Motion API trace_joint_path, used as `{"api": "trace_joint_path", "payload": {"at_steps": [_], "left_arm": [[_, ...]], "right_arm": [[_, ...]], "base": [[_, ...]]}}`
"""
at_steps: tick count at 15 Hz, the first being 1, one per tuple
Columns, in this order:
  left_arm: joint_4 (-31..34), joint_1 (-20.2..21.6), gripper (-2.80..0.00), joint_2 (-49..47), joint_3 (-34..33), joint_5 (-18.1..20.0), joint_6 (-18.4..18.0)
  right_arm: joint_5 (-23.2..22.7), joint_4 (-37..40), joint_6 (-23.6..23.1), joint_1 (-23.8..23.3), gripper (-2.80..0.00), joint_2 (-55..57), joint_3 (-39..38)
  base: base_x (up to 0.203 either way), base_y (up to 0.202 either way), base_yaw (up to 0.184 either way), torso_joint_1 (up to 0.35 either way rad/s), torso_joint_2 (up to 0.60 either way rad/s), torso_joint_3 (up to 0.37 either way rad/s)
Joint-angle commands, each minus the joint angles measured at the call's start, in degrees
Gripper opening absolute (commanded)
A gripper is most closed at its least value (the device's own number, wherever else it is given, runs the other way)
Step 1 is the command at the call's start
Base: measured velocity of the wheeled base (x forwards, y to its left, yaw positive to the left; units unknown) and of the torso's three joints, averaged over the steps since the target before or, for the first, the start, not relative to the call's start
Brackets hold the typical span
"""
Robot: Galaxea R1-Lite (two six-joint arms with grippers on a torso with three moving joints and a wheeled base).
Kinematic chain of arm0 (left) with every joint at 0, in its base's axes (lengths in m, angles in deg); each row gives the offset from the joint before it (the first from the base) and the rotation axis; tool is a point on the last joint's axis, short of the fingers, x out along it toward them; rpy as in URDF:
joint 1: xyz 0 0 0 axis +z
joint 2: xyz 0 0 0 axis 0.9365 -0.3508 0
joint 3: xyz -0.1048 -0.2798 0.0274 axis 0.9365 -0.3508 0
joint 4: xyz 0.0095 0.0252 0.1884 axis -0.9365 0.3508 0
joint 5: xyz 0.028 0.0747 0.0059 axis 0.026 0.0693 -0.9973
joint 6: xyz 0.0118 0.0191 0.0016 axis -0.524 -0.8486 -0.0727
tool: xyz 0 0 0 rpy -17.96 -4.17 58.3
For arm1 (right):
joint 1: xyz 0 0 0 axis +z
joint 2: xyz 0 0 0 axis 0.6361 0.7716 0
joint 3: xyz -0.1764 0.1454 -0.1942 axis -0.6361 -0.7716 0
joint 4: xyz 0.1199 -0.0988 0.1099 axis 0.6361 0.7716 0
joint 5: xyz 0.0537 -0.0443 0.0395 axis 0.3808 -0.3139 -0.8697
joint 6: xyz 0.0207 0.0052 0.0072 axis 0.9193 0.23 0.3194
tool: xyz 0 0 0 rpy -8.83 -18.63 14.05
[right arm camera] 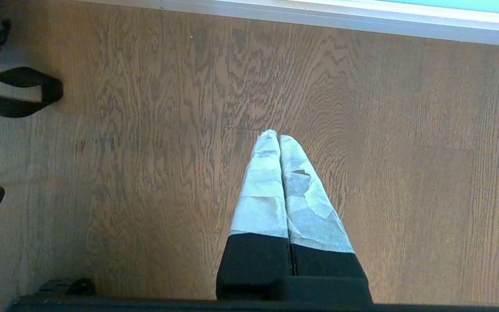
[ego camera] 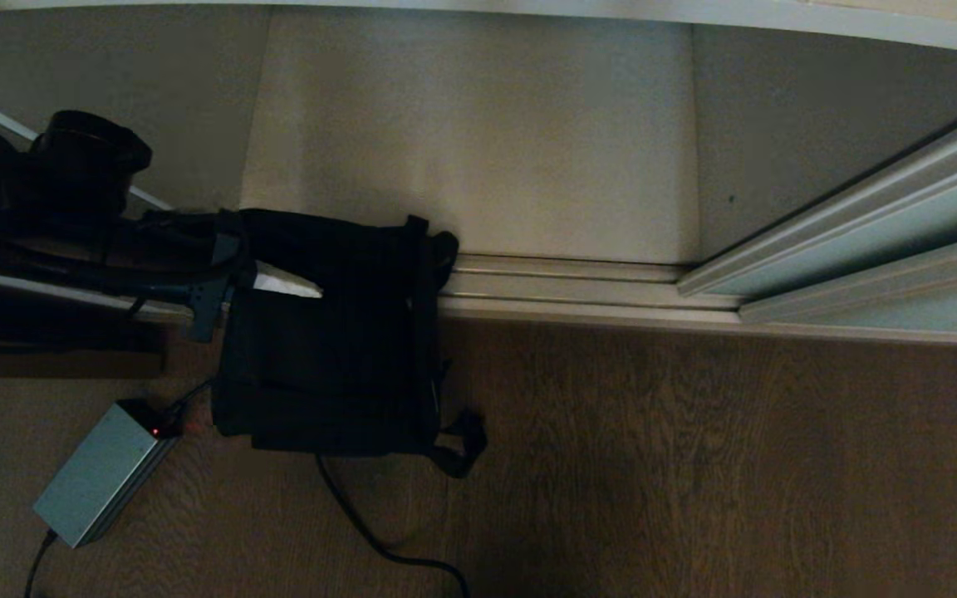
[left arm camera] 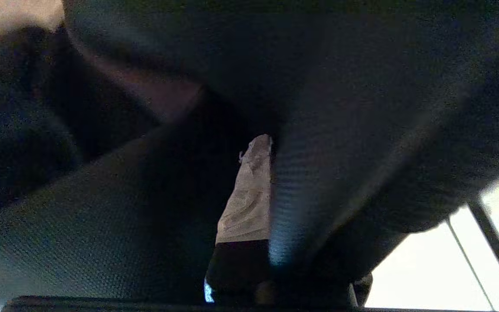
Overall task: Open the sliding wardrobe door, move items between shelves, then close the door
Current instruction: Place the bag on the lower shelf
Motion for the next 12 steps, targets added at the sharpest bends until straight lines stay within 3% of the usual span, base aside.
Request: {"api": "trace_joint_path", "payload": {"at_steps": [1, 8, 12], "left_arm": [[0.0, -0.5, -2.80, -2.6, 0.1, 0.3, 0.7], [-9.5, -0.7, -2.80, -8.5, 6.0, 0.3, 3.0], [-11.5, -0.8, -2.80, -10.0, 11.3, 0.3, 3.0]], "right_arm": [[0.0, 0.0, 0.0, 0.0, -2.80, -0.1, -0.1], [0.0, 0.0, 0.0, 0.0, -2.80, -0.1, 0.0], [0.0, 0.0, 0.0, 0.0, -2.80, -0.1, 0.0]], "base": [[0.000, 0.000, 0.000, 0.000, 0.00, 0.000], [0.000, 0.000, 0.000, 0.000, 0.00, 0.000], [0.000, 0.000, 0.000, 0.000, 0.00, 0.000]]}}
